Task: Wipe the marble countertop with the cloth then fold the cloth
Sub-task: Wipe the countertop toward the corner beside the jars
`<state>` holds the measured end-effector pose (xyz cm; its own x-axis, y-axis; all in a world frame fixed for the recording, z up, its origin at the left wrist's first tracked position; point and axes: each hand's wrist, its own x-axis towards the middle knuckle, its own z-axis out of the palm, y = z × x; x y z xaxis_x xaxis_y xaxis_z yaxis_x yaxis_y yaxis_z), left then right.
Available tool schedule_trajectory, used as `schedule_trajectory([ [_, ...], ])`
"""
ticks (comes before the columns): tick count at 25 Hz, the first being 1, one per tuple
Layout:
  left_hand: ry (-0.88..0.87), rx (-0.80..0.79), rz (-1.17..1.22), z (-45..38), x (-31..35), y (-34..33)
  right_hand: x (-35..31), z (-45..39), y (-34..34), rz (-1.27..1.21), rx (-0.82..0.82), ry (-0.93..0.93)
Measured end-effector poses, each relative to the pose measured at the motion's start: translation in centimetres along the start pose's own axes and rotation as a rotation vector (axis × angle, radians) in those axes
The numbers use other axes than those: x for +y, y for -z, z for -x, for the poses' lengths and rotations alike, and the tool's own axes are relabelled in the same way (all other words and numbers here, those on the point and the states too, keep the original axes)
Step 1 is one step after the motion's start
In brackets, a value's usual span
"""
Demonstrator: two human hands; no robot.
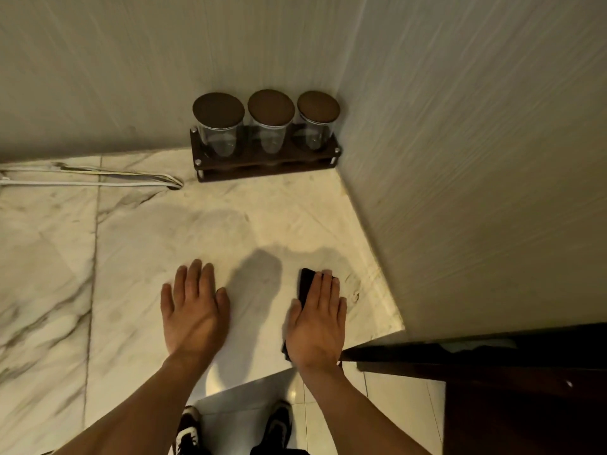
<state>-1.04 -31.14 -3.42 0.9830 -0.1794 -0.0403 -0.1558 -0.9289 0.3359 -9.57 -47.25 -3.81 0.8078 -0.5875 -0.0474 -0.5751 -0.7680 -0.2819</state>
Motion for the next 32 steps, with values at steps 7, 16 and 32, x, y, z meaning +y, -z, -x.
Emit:
schedule_trajectory([
  [7,-0.032,0.023,0.007,-0.3,2.1,0.5,3.6,-0.2,1.7,0.058,-0.135,0.293],
  [16,-0.132,-0.026,0.024,-0.9,5.9,-1.6,7.0,-4.1,3.8,0.187,-0.307,0.772],
  [32,-0.104,-0.082,-0.065,-1.0,6.3,-1.3,3.7,-15.5,3.6,0.26,-0.381,1.043],
])
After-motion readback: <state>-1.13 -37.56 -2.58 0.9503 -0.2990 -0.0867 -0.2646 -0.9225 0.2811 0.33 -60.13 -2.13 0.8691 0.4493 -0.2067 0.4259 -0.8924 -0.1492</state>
